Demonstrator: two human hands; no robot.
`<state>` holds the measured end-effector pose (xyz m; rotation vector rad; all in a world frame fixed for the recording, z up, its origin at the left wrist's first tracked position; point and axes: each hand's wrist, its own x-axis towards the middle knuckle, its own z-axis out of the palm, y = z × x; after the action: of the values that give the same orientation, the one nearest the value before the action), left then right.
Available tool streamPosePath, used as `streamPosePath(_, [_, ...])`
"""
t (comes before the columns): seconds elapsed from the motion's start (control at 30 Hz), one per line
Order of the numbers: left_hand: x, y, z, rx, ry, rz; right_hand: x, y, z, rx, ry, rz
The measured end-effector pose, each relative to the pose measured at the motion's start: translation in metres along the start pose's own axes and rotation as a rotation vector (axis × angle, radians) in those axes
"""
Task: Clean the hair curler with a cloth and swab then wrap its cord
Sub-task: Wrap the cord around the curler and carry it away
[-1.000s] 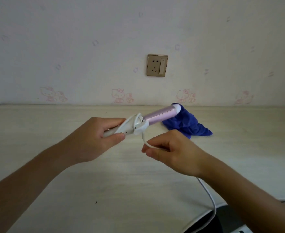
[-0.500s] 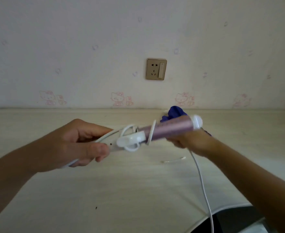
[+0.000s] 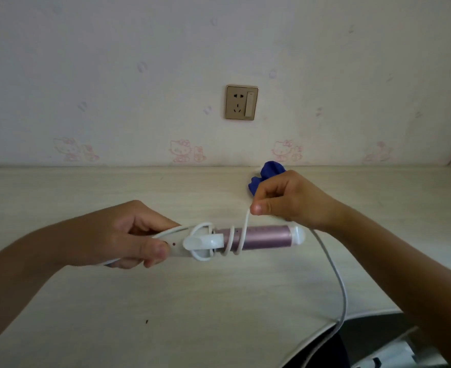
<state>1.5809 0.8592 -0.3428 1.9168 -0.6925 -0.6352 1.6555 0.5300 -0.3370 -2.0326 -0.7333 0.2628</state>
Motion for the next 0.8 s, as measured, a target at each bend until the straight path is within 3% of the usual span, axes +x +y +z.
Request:
streamPosePath(0.1, [-0.001,-0.007,0.003,-0.113,0.119,0.086,-0.004,0.021,0.011,-0.029,0.032,0.034])
streamPosePath(0.2, [0.002,-0.016,0.010,-0.134,0.367,0.098,-0.011,0.021,0.036,-0.121,-0.022,0.124])
streamPosePath(0.3, [0.002,-0.026,0.016,0.067,0.517,0.066,-0.018,0.002,0.053,-0.266,-0.166,0.061])
streamPosePath(0.37, [0.002,-0.030,0.021,0.203,0.513,0.045,-0.022,-0.007,0.048,-0.263,-0.175,0.010])
streamPosePath(0.43, [0.000,-0.031,0.022,0.290,0.378,-0.060,-0.019,-0.013,0.035,-0.259,-0.178,-0.021])
streamPosePath(0.57, [-0.003,-0.028,0.007,0.026,-0.004,-0.114,-0.004,-0.004,0.011,-0.123,-0.093,0.062])
streamPosePath(0.63, [-0.003,-0.024,0.000,-0.108,0.005,-0.038,-0.007,0.010,0.009,-0.089,-0.004,0.099])
streamPosePath(0.7, [-0.001,-0.021,-0.002,-0.230,0.117,0.063,-0.018,0.019,0.014,-0.117,0.037,0.125])
streamPosePath(0.8, [0.009,-0.017,0.003,-0.126,0.377,0.089,-0.036,0.013,0.032,-0.273,-0.097,0.172])
